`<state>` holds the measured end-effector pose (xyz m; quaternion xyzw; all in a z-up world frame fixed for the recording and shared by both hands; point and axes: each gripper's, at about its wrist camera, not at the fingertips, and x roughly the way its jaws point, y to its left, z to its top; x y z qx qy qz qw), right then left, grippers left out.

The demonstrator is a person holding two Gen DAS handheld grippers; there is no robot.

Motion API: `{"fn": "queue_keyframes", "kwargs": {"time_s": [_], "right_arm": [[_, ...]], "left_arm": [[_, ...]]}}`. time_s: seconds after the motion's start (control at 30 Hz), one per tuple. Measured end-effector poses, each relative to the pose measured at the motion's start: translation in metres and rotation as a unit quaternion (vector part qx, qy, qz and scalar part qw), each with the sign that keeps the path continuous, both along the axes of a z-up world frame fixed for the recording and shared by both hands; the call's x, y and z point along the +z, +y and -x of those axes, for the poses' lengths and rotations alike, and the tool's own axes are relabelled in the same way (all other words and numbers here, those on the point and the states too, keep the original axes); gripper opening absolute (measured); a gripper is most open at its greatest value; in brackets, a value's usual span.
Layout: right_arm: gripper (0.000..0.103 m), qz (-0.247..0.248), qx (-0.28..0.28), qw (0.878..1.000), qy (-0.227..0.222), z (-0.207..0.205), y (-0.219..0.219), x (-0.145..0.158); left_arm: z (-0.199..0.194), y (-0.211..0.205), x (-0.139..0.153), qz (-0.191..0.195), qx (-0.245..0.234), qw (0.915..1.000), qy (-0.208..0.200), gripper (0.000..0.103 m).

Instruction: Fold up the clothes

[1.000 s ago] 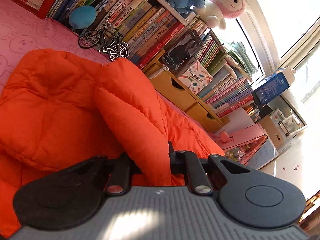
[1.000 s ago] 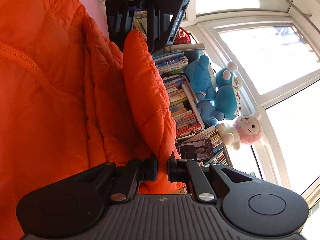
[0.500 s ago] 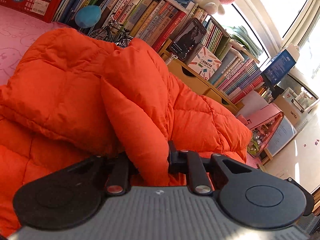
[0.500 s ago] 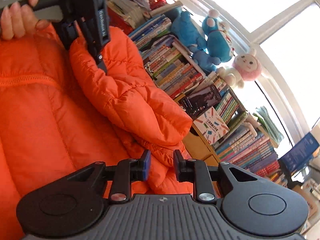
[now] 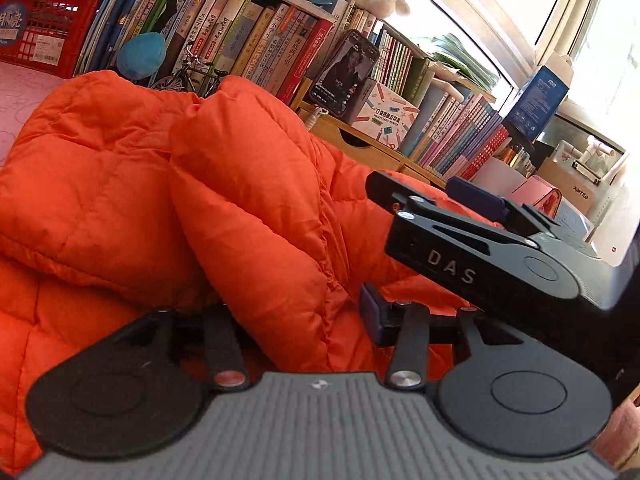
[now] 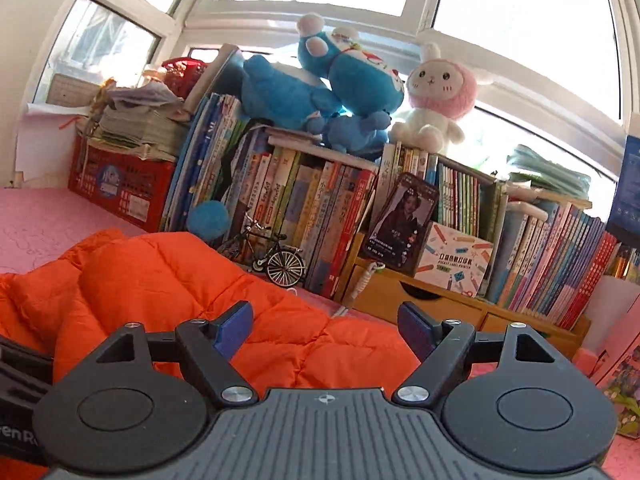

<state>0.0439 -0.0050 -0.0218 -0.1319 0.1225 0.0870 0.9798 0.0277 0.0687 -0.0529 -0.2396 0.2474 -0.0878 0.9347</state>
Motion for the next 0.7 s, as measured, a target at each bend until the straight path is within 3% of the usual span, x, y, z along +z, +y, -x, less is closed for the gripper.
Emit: {"fn": "queue_keyframes", "kwargs": {"time_s": [0.07, 0.17, 0.27, 0.4, 0.5, 0.57, 0.63, 0.7], "right_arm": [[0.08, -0.026, -0.012, 0.999, 0.039, -0.016, -0.009, -0.01], [0.083, -0.046, -0.016, 0.997, 0.062, -0.023, -0.018, -0.02], [0.089, -0.045, -0.016, 0.996, 0.072, -0.026, -0.017, -0.027], [0.091, -0.028, -0.016, 0.996, 0.081, -0.03, -0.011, -0.03], [0.092, -0.024, -0.016, 0.996, 0.082, -0.03, -0.009, -0.031], [0.093, -0.024, -0.016, 0.996, 0.083, -0.03, -0.009, -0.031], [0.094, -0.023, -0.016, 0.996, 0.084, -0.03, -0.008, -0.03], [0.095, -0.021, -0.016, 0.996, 0.085, -0.03, -0.008, -0.03]], "left_arm": [[0.001, 0.001, 0.0, 0.004, -0.004, 1.0, -0.003, 0.05], [0.008, -0.003, 0.004, -0.013, -0.01, 0.9999, -0.004, 0.054], [0.032, -0.007, 0.015, -0.052, -0.023, 0.9983, -0.016, 0.072], [0.069, 0.006, 0.045, -0.076, 0.019, 0.9935, -0.083, 0.076], [0.067, 0.015, 0.079, -0.102, 0.079, 0.9825, -0.135, 0.084], [0.046, 0.011, 0.094, -0.156, 0.106, 0.9697, -0.155, 0.086], [0.018, 0.003, 0.096, -0.21, 0.128, 0.9577, -0.15, 0.086], [-0.007, 0.0, 0.087, -0.245, 0.137, 0.9516, -0.126, 0.086]]}}
